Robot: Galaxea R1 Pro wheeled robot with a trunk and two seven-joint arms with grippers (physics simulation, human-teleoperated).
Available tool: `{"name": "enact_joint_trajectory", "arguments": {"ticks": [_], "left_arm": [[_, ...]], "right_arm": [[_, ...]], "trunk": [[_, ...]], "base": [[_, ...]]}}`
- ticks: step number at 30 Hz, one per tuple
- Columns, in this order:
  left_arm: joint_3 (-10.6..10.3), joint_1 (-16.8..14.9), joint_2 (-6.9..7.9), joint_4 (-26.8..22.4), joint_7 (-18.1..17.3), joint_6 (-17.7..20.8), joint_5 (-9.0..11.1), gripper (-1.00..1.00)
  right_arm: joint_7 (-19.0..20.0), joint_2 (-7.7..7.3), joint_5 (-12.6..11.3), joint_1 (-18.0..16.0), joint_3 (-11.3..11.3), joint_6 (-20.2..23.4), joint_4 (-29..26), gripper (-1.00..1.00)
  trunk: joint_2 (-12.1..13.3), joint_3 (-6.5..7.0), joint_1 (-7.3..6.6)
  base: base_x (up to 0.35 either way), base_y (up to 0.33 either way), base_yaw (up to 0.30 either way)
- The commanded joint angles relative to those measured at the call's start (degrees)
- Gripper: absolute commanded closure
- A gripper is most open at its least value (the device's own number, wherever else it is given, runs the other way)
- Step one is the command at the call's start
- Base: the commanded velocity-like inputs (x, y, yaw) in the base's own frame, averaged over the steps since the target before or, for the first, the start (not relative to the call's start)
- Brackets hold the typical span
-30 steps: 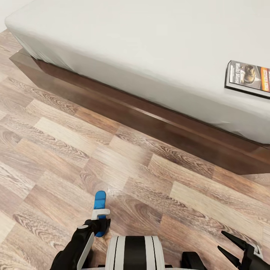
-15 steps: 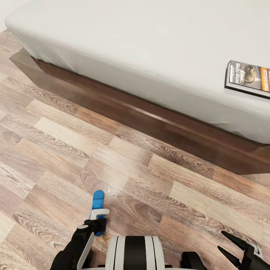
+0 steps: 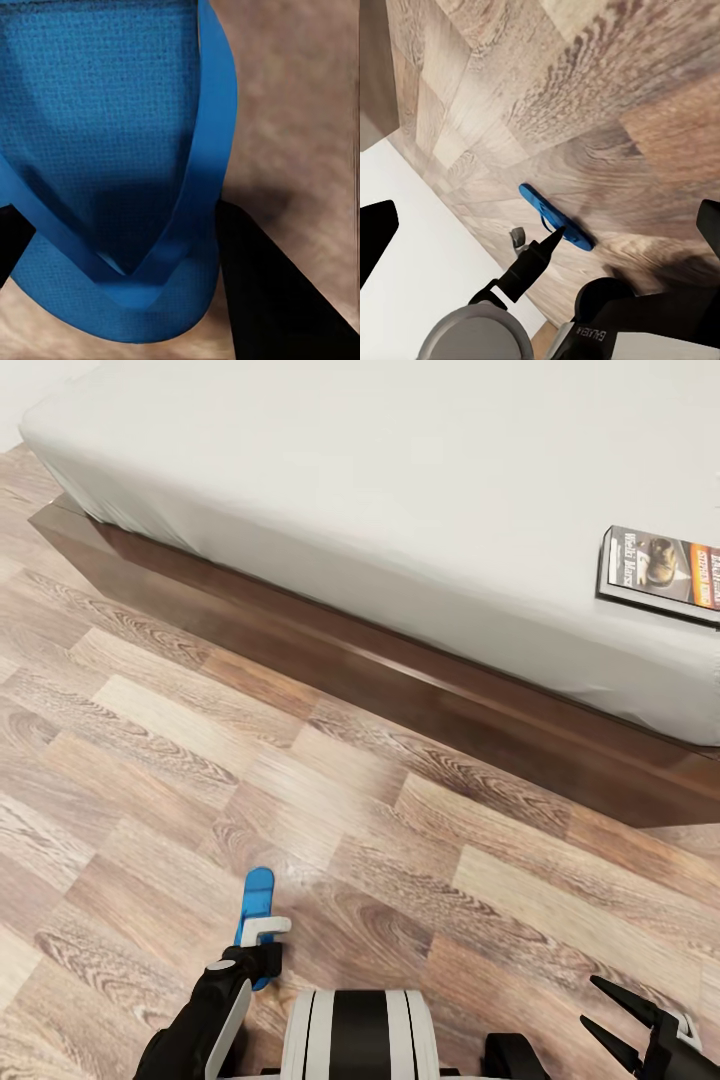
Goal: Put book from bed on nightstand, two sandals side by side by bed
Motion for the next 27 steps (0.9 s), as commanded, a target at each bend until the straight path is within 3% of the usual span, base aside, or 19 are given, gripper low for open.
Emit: {"name": "enact_joint_trajectory", "arguments": {"ticks": [1,27], "left_arm": [[-0.1,0.0,0.02,-0.1,0.3,0.4,0.1,1.0],[-0.1,0.0,0.02,-0.1,0.2,0.5,0.1,1.0]], "right_arm": [[0.1,-0.01,-0.1,0.0,0.0,0.2,0.0,-1.0],[0.0,0.04,-0.1,0.0,0.0,0.2,0.0,-1.0]], "trunk": [[0.0,0.2,-0.03],[0.4,5.96,-0.7]], "base": [[0.0,0.0,0.0],[0.0,0.0,0.0]]}}
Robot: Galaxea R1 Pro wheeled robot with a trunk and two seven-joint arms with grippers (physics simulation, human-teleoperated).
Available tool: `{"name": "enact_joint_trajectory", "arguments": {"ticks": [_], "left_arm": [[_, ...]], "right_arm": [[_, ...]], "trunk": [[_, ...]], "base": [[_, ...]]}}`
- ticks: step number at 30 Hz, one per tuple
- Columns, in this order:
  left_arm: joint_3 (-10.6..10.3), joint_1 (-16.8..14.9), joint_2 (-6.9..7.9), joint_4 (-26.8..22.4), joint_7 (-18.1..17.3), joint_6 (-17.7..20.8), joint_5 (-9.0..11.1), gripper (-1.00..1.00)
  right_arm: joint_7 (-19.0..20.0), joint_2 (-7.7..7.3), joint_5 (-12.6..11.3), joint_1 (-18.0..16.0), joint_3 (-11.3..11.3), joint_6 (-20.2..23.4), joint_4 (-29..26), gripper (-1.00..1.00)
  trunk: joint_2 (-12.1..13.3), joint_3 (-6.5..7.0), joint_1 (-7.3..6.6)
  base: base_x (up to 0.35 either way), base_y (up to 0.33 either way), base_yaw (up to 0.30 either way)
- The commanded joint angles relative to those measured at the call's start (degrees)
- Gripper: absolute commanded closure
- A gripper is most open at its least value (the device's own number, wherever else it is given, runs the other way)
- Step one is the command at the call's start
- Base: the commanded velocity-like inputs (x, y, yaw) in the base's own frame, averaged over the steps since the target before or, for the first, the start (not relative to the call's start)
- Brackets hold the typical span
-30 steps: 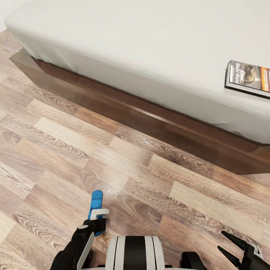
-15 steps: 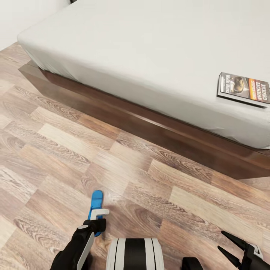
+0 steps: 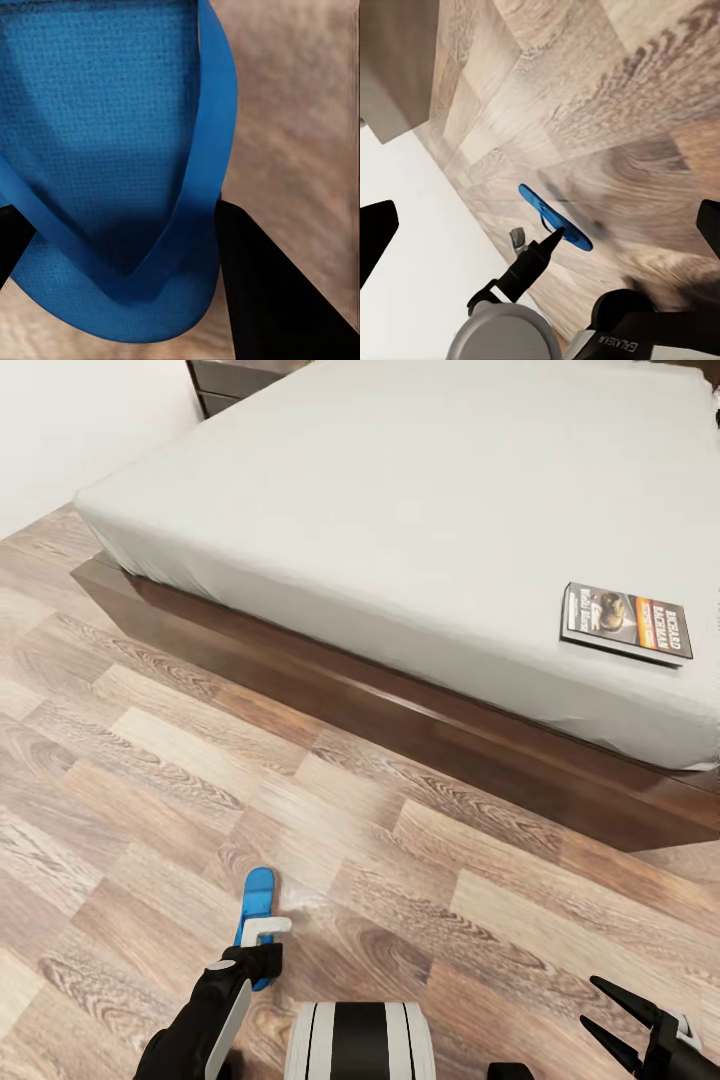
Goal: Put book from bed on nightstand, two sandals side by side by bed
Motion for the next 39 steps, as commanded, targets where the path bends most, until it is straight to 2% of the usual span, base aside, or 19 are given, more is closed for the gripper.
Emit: {"name": "enact_joint_trajectory", "arguments": {"ticks": [1,6,9,12,14,15,16,20,23,34,36,39], "left_arm": [[-0.1,0.0,0.02,-0.1,0.2,0.4,0.1,1.0],[-0.1,0.0,0.09,-0.2,0.0,0.4,0.2,1.0],[0.0,0.0,0.25,-0.6,-0.8,0.5,0.3,1.0],[0.1,0.0,0.33,-0.7,-3.5,0.6,0.3,1.0],[0.1,0.0,0.39,-0.9,-6.9,0.6,0.2,1.0],[0.2,0.0,0.48,-1.6,-10.5,0.6,0.2,1.0],[0.2,0.0,0.82,-2.1,-13.6,0.6,0.2,1.0],[0.4,0.0,3.99,-3.0,-28.0,0.4,0.1,1.0],[0.5,0.0,5.55,-3.1,-33.0,0.3,0.0,1.0],[0.6,0.0,6.06,-3.1,-34.2,0.2,0.0,1.0],[0.6,0.0,6.08,-3.1,-34.1,0.2,0.0,1.0],[0.6,0.0,6.02,-3.0,-34.1,0.2,0.0,1.0]], "right_arm": [[-0.1,0.01,0.0,0.0,0.0,0.2,0.0,-1.0],[-0.5,0.03,0.2,0.0,0.0,0.0,0.1,-1.0],[-0.7,0.04,0.7,0.0,0.1,-2.7,0.4,-1.0],[-0.8,0.04,3.9,0.0,0.2,-8.1,0.8,-1.0],[-0.7,0.04,8.8,0.0,0.2,-12.3,0.9,-1.0],[-0.7,0.04,12.2,0.0,0.1,-14.3,1.0,-1.0],[-0.6,0.04,13.8,0.0,0.1,-15.2,1.0,-1.0],[-0.6,0.04,16.1,0.0,0.1,-18.0,3.8,-1.0],[-0.4,0.04,16.5,0.0,0.2,-22.5,6.2,-1.0],[-0.2,0.04,16.6,0.0,0.2,-24.3,8.8,-1.0],[-0.2,0.0,16.6,0.1,0.2,-24.3,12.6,-1.0],[-0.3,0.02,16.6,0.1,0.2,-24.4,14.2,-1.0]], "trunk": [[0.0,0.2,-0.03],[0.1,1.3,-0.16],[0.1,1.97,-0.24],[0.1,2.63,-0.32],[0.2,3.08,-0.37],[0.2,3.3,-0.39],[0.2,3.52,-0.42],[0.3,4.41,-0.52],[0.3,5.07,-0.6],[0.4,7.51,-0.88],[0.5,7.95,-0.93],[0.5,8.62,-1.01]], "base": [[0.0,0.0,0.0],[0.0,0.0,0.0],[0.0,0.0,0.0],[0.0,0.0,0.0],[0.0,0.0,0.0],[0.0,0.0,0.0],[0.0,0.0,0.0],[0.0,0.0,0.0],[0.0,0.0,0.0],[0.0,0.0,0.0],[0.0,0.0,0.0],[0.0,0.0,0.0]]}}
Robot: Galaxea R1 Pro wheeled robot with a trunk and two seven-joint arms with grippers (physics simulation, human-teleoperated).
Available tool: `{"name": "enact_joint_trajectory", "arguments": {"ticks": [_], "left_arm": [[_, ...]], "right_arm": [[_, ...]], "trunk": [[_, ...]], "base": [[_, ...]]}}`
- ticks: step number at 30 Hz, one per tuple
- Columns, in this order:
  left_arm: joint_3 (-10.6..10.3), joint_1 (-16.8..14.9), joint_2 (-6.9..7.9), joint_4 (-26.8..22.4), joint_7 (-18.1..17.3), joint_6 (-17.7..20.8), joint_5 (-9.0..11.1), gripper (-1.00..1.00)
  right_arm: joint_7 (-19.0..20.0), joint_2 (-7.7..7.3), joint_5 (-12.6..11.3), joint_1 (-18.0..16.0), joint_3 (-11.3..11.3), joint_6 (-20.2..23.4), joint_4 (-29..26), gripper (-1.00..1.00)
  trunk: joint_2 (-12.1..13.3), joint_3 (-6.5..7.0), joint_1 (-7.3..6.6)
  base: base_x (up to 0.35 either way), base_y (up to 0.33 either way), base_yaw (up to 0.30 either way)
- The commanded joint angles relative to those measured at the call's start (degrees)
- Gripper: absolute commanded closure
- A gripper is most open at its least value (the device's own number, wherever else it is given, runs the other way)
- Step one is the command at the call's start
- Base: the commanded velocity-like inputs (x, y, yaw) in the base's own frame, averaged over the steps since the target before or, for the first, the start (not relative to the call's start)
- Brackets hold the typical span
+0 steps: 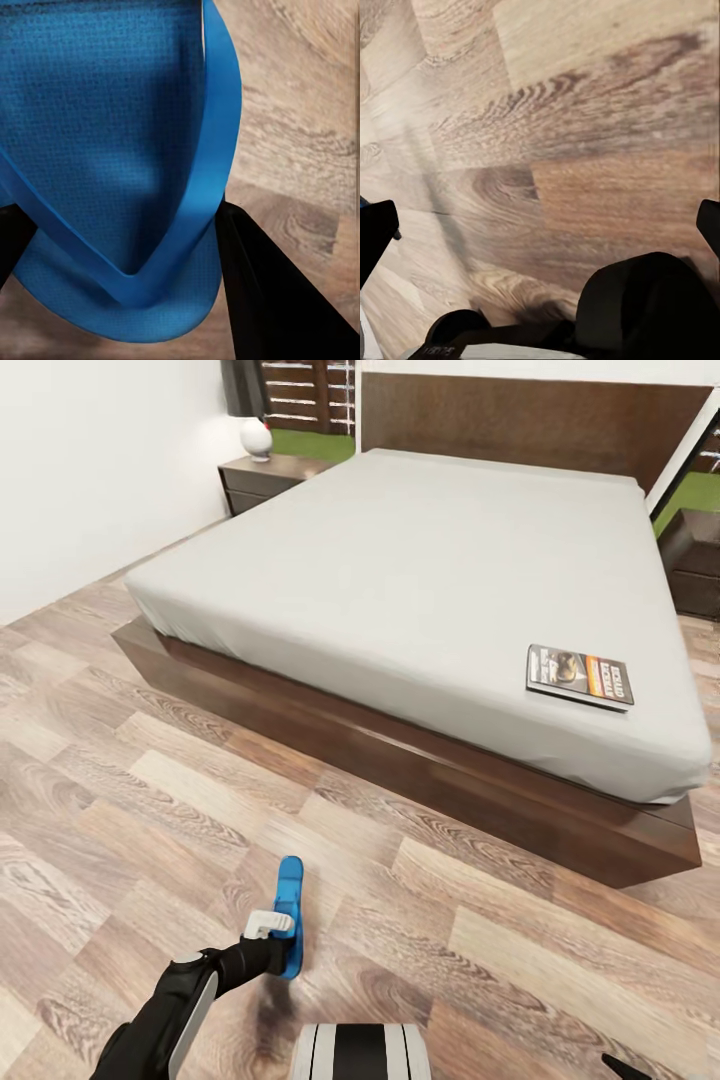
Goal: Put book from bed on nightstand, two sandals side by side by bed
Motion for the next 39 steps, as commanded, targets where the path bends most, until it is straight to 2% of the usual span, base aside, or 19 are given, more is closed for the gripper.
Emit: {"name": "enact_joint_trajectory", "arguments": {"ticks": [1,7,10,13,18,21,24,29,32,39], "left_arm": [[-0.1,0.0,0.03,-0.1,-0.1,0.4,0.0,1.0],[-0.1,0.0,0.01,0.0,-0.1,0.4,0.1,1.0],[-0.1,0.0,0.06,0.0,-0.1,0.4,0.1,1.0],[0.2,0.1,0.14,0.0,-0.1,0.4,0.1,1.0],[5.2,0.5,0.17,0.1,-0.2,0.4,0.1,1.0],[7.4,0.7,0.23,0.1,-0.2,0.3,0.0,1.0],[8.4,0.8,0.69,0.9,-0.3,0.2,0.0,1.0],[9.3,0.9,2.99,5.6,-0.4,-2.4,0.1,1.0],[9.4,0.9,3.95,10.6,-0.4,-6.2,0.2,1.0],[10.6,1.0,4.14,14.9,-0.3,-9.2,0.3,1.0]], "right_arm": [[0.0,0.0,-0.4,0.0,0.0,0.5,0.2,-1.0],[-0.3,0.01,-0.3,0.0,-0.1,-0.3,7.1,-1.0],[-0.4,0.01,-0.4,0.0,-0.2,-4.1,10.7,-1.0],[-0.5,0.01,-0.3,0.0,-0.2,-6.1,11.8,-1.0],[-0.5,0.01,-0.3,0.0,-0.2,-6.9,12.2,-1.0],[-0.5,0.01,-0.3,0.0,-0.2,-7.0,12.3,-1.0],[-0.5,0.01,-0.3,0.0,-0.2,-7.1,12.3,-1.0],[-0.5,0.01,-0.3,0.0,-0.2,-7.2,12.3,-1.0],[-0.5,0.01,-0.3,0.0,-0.2,-7.2,12.3,-1.0],[-0.4,0.01,-0.3,0.0,-0.2,-7.3,12.3,-1.0]], "trunk": [[0.0,0.19,-0.03],[0.1,1.52,-0.19],[0.1,2.19,-0.27],[0.2,2.85,-0.34],[0.2,3.96,-0.47],[0.3,4.62,-0.55],[0.3,5.29,-0.63],[0.4,6.4,-0.75],[0.4,7.06,-0.83],[0.5,8.61,-1.01]], "base": [[0.0,0.0,0.0],[0.0,0.0,0.0],[0.0,0.0,0.0],[0.0,0.0,0.0],[0.0,0.0,0.0],[0.0,0.0,0.0],[0.0,0.0,0.0],[0.0,0.0,0.0],[0.0,0.0,0.0],[0.0,0.0,0.0]]}}
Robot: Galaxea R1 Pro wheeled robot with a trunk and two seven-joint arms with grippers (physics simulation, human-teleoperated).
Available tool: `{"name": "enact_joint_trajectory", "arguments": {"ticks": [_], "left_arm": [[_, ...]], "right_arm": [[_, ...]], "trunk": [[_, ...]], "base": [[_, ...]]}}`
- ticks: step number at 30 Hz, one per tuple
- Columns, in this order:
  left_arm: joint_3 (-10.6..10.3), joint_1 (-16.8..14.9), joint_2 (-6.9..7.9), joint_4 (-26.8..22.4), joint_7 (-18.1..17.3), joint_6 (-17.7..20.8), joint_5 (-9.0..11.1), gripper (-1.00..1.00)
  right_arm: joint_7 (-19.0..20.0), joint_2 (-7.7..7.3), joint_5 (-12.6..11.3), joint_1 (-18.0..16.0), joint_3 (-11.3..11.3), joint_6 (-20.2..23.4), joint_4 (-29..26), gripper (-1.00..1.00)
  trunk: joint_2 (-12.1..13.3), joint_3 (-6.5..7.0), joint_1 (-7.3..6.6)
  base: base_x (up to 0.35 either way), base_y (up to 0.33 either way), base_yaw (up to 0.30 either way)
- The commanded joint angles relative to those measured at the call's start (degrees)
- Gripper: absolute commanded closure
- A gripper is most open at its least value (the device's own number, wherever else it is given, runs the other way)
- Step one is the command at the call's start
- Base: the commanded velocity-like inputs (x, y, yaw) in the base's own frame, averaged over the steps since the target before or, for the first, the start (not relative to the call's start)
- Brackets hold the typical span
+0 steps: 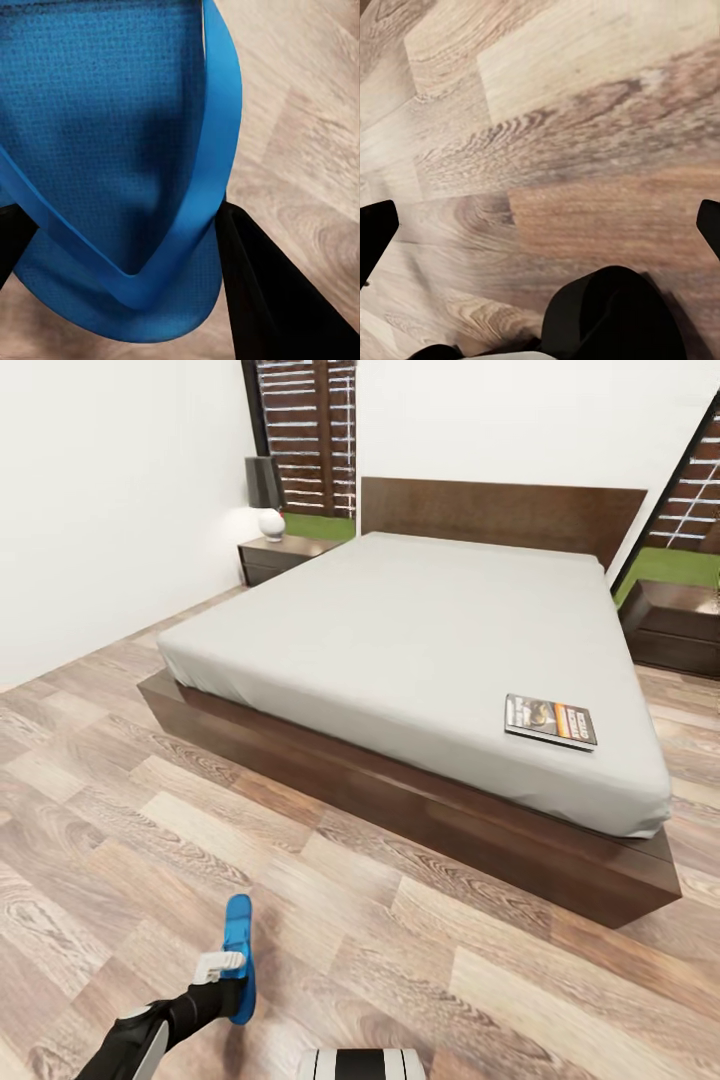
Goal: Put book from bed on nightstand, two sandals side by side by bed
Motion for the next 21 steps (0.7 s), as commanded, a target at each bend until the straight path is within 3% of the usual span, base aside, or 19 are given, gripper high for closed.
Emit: {"name": "enact_joint_trajectory", "arguments": {"ticks": [1,5,11,17,19,21], "left_arm": [[0.4,0.0,-0.06,0.1,-0.3,0.4,0.1,1.0],[0.7,0.0,-0.25,0.7,-0.3,0.2,0.1,1.0],[0.7,0.0,-0.3,1.0,-0.3,0.2,0.1,1.0],[0.7,0.0,-0.37,1.0,-0.3,0.1,0.1,1.0],[0.7,0.0,-0.38,1.0,-0.3,0.1,0.1,1.0],[0.7,0.0,-0.38,1.0,-0.3,0.1,0.2,1.0]], "right_arm": [[0.1,0.0,-0.4,0.0,-0.1,0.5,0.0,-1.0],[0.1,0.0,-0.3,0.0,-0.1,0.4,0.0,-1.0],[0.1,0.06,-0.3,0.0,0.2,-5.4,0.0,-1.0],[-0.3,0.22,-0.2,0.0,0.4,-6.9,0.1,-1.0],[-2.2,0.3,0.0,0.0,0.5,-6.9,-0.3,-1.0],[-8.0,0.83,0.9,0.0,0.7,-7.0,-1.8,-1.0]], "trunk": [[0.0,0.19,-0.03],[0.1,1.07,-0.14],[0.1,2.4,-0.29],[0.2,3.73,-0.45],[0.2,4.18,-0.5],[0.3,4.62,-0.55]], "base": [[0.0,0.0,0.0],[0.0,0.0,0.0],[0.0,0.0,0.0],[0.0,0.0,0.0],[0.0,0.0,0.0],[0.0,0.0,0.0]]}}
